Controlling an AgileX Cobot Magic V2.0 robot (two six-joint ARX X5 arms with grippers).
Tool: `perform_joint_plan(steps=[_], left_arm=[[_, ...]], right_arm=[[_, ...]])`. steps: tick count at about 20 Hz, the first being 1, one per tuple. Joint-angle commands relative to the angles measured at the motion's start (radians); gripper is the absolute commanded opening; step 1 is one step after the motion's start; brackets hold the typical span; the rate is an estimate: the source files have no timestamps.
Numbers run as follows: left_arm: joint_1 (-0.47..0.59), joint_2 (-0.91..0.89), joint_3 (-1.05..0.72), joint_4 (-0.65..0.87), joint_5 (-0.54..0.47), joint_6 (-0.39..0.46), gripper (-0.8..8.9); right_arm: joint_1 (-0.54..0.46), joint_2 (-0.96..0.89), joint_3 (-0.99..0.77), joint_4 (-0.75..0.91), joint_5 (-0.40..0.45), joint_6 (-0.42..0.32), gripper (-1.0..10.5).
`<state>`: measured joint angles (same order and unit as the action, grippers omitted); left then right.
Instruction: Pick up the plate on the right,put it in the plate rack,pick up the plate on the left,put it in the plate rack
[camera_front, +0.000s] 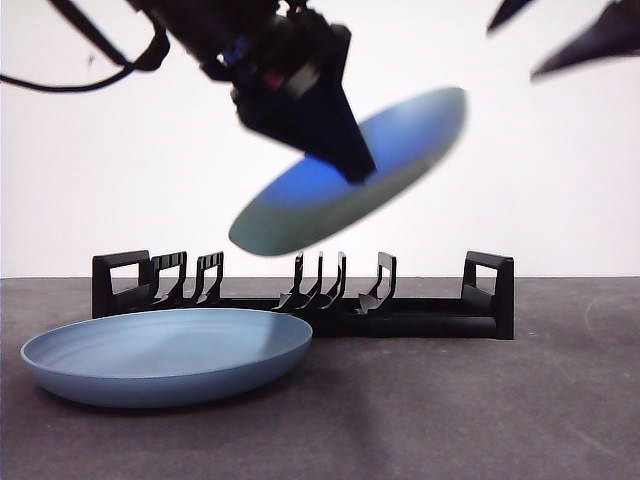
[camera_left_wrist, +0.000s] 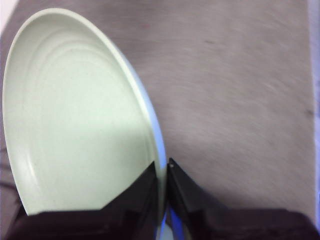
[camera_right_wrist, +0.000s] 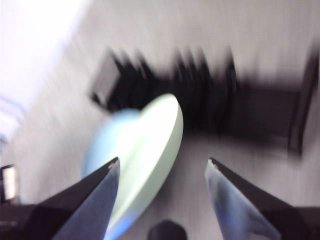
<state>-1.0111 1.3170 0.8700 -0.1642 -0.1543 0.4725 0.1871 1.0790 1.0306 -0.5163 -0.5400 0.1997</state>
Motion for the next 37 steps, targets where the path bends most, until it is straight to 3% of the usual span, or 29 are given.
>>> perform_joint_plan(steps=[1,4,8,11,19,37], left_arm=[[0.066,0.002,0.092,0.021,-0.008,-0.099,-0.09],[0.198,0.002,0.207,0.021,0.031,-0.231,-0.09],[0.451,0.003,0.256,0.042,0.374,-0.481,-0.09],[0.584,0.006,0.256,0.038,0.507,-0.561,-0.09],[0.740,0.011,0.256,0.037,0.661,-0.585,-0.09],[0.752,0.244,0.256,0.042,0.625,-0.585,-0.09]], right_arm=[[-0.017,-0.062,0.007,0.077,0.010,0.014,2.8],[-0.024,-0.116,0.007,0.091,0.127,0.012,2.8],[-0.024,-0.126,0.007,0.059,0.158,0.009,2.8],[-0.024,-0.123,0.007,0.052,0.158,0.003,2.8],[-0.024,-0.122,0.007,0.056,0.158,0.001,2.8],[-0.023,-0.121,0.007,0.059,0.158,0.002,2.8]])
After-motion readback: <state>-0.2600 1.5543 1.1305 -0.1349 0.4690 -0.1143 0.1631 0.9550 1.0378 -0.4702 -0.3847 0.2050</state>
